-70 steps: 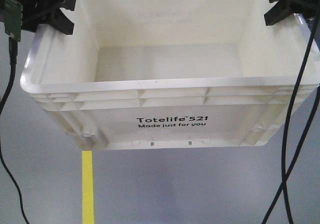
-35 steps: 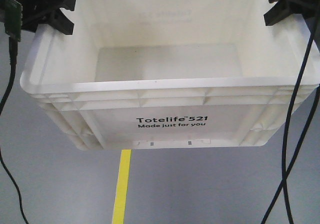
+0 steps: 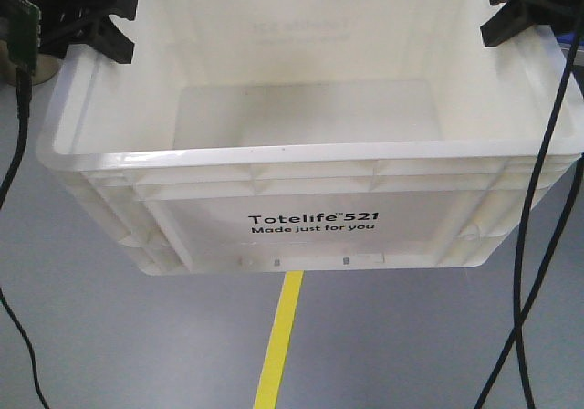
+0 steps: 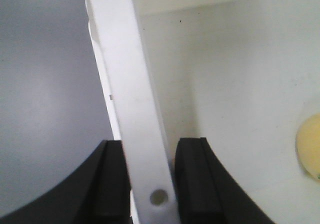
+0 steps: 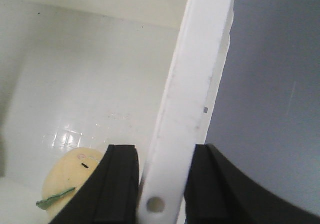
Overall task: Place moving items into box and shelve
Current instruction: 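Hold the tote with both grippers while the base drives away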
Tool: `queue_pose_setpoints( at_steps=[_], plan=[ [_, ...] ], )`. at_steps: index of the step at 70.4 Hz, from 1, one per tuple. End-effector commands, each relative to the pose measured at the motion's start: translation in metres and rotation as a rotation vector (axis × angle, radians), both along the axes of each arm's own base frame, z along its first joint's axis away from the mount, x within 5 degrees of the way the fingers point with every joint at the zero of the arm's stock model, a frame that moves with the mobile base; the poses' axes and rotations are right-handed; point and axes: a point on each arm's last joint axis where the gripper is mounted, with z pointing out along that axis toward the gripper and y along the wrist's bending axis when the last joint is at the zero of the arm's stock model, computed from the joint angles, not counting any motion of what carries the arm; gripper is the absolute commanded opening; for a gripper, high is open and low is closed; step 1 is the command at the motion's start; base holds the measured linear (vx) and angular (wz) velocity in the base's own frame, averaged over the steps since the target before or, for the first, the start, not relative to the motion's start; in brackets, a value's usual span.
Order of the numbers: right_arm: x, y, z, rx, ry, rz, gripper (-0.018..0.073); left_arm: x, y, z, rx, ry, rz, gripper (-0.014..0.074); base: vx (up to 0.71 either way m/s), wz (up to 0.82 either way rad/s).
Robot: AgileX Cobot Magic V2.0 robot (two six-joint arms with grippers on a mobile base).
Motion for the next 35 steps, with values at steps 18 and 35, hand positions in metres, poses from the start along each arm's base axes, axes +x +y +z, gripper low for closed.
queue_pose_setpoints(
  at_steps=[18,35],
  plan=[
    [-0.0187,0.0100,0.0305,0.102,-0.111,0.066,-0.0012,-0.0122,-0.0081,0.0391,-0.152,-0.185,-0.024,-0.0017,0.33,0.22],
    [-0.0187,0.0100,0.0305,0.102,-0.111,0.066,-0.0012,-0.0122,-0.0081,0.0391,-0.152,-0.185,-0.024,-0.0017,0.38,0.06]
  ],
)
